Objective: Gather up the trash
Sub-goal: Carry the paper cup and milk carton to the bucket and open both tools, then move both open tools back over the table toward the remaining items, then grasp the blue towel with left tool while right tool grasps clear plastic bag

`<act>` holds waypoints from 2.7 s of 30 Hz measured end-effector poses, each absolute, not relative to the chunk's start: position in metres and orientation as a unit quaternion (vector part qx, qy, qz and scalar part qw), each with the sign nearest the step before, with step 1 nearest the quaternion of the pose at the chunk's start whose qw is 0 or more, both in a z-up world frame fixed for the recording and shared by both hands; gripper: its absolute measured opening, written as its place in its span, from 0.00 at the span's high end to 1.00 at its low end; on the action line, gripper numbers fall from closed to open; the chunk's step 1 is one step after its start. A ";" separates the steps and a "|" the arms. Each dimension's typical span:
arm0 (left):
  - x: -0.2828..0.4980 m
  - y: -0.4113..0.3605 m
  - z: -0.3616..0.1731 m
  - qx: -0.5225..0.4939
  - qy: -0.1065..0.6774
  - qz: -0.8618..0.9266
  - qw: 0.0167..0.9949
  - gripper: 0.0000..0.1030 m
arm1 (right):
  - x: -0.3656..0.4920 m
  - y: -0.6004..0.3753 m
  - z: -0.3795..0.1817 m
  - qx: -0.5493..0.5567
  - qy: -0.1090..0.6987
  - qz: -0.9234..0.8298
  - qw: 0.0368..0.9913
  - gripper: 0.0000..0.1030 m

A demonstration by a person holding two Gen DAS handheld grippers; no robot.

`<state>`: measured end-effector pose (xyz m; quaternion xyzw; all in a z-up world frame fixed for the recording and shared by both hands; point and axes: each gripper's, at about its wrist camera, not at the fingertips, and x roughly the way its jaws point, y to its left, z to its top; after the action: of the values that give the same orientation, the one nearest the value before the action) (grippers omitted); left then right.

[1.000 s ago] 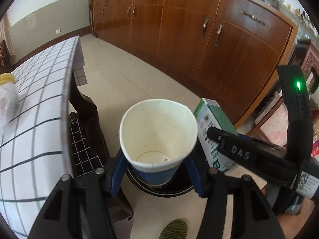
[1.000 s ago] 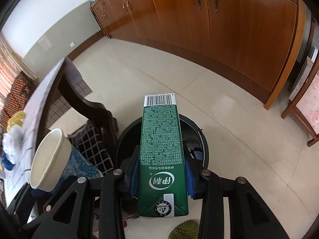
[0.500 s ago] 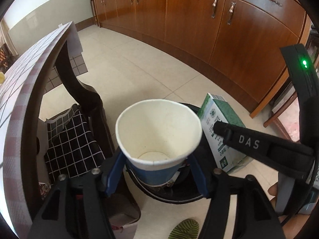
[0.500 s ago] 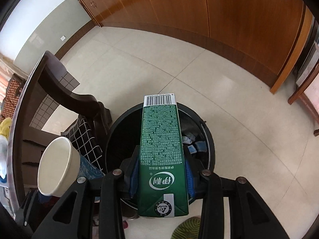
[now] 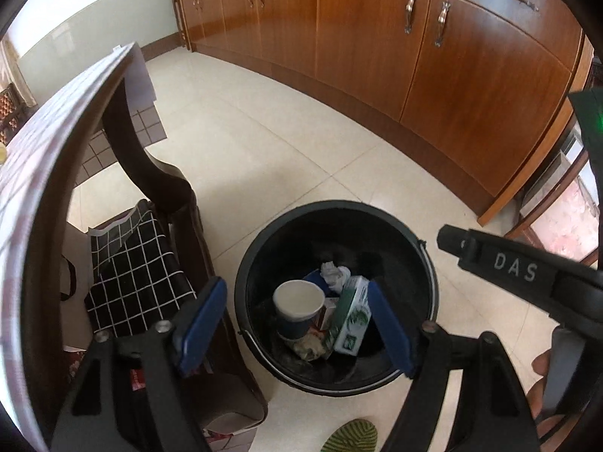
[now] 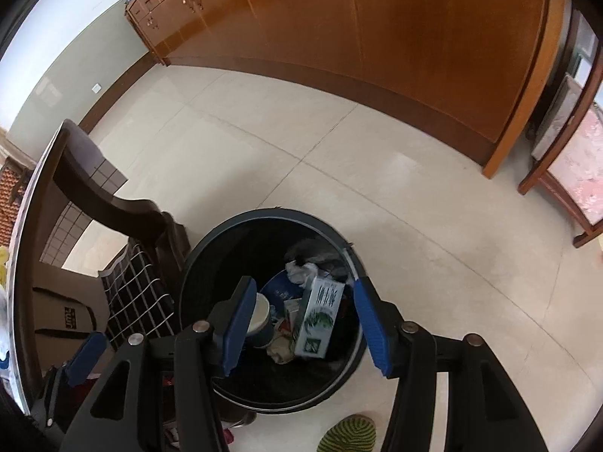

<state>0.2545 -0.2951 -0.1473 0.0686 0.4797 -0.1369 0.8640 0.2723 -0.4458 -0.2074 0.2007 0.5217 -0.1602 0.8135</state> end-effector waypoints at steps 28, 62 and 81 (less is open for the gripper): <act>0.214 -0.169 -0.005 0.011 0.323 -0.061 0.944 0.24 | 0.236 -0.345 -0.074 0.132 0.373 -0.097 0.913 0.33; 0.237 0.040 -0.044 -0.056 0.343 0.071 0.935 0.24 | 0.316 -0.106 -0.080 0.064 0.397 0.106 0.909 0.28; 0.267 0.035 -0.074 -0.061 0.373 0.029 0.925 0.24 | 0.334 -0.091 -0.108 0.066 0.435 0.148 0.886 0.57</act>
<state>0.2669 0.0351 -0.0739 -0.0612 0.3732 0.0295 0.9253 0.3342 -0.0907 -0.1075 0.0661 0.4349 0.1482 0.8857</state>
